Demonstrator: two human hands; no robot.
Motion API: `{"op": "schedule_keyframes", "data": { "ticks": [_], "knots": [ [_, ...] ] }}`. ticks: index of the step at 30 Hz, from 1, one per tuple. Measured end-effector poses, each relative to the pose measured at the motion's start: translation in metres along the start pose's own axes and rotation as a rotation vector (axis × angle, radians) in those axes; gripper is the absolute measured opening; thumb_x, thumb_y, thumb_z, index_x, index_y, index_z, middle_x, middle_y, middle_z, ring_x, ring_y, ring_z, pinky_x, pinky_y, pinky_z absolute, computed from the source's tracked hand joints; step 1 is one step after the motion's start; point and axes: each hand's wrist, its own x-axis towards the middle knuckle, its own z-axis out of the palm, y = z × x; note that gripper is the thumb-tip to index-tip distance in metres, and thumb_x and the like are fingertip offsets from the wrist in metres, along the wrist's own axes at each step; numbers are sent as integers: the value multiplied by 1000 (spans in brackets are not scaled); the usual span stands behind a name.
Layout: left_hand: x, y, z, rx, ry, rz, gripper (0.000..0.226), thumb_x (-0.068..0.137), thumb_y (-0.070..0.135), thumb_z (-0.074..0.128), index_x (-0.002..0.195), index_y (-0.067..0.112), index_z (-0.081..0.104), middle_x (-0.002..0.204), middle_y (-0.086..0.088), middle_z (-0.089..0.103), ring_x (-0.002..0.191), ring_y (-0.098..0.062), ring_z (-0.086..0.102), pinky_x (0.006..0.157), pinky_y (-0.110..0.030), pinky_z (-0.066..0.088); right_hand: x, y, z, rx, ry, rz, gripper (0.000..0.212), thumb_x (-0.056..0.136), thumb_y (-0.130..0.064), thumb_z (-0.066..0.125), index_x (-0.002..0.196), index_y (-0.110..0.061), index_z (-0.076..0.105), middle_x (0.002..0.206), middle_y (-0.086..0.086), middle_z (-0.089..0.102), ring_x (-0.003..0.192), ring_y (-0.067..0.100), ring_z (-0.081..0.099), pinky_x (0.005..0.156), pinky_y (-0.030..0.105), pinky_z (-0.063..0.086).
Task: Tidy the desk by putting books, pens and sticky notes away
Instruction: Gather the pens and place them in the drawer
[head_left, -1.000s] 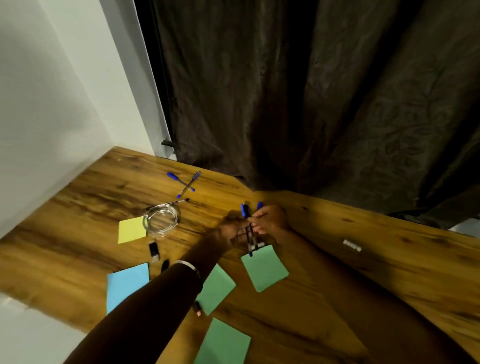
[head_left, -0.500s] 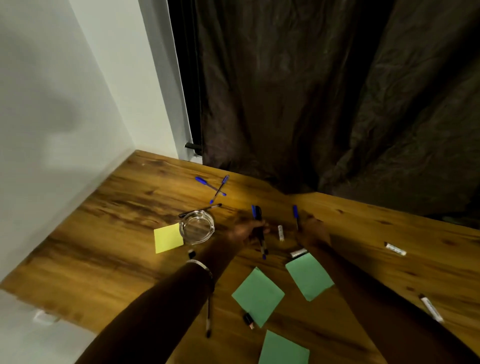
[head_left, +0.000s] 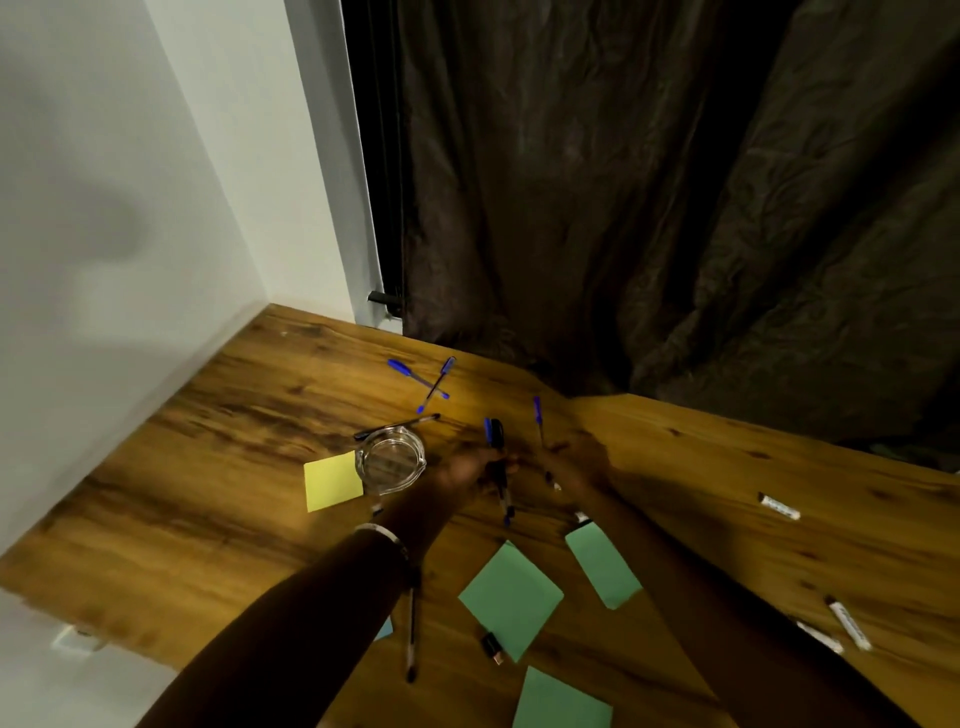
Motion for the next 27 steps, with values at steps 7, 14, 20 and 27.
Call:
{"op": "schedule_keyframes", "data": {
  "ticks": [7, 14, 20, 27],
  "knots": [
    [-19, 8, -6, -2, 145, 65, 22, 98, 17, 49, 77, 14, 58, 50, 4, 67, 44, -4, 64, 44, -17, 52, -15, -5, 39, 48, -170, 0, 10, 78, -15, 69, 73, -12, 61, 74, 9, 65, 69, 25, 64, 64, 34, 54],
    [-45, 1, -27, -6, 163, 107, 8, 92, 3, 56, 88, 5, 63, 66, -1, 73, 58, -8, 70, 50, -21, 55, -36, -11, 57, 52, -237, -76, 15, 81, -15, 69, 70, -14, 60, 64, 3, 62, 57, 16, 58, 54, 27, 48],
    [-63, 4, -57, -65, 219, 176, 16, 93, -5, 50, 88, 5, 61, 65, -3, 73, 59, -12, 70, 60, -29, 59, -47, -8, 75, -60, -298, -136, 26, 95, -24, 56, 70, -15, 53, 66, 5, 62, 53, 13, 59, 52, 24, 47],
    [-79, 11, -94, -145, 153, 135, 16, 95, -1, 45, 84, -1, 57, 53, -6, 59, 49, -15, 58, 58, -25, 48, -62, -6, 117, -356, -349, -259, 27, 80, -37, 65, 77, -10, 63, 80, 7, 65, 77, 22, 62, 69, 31, 50]
  ]
}}
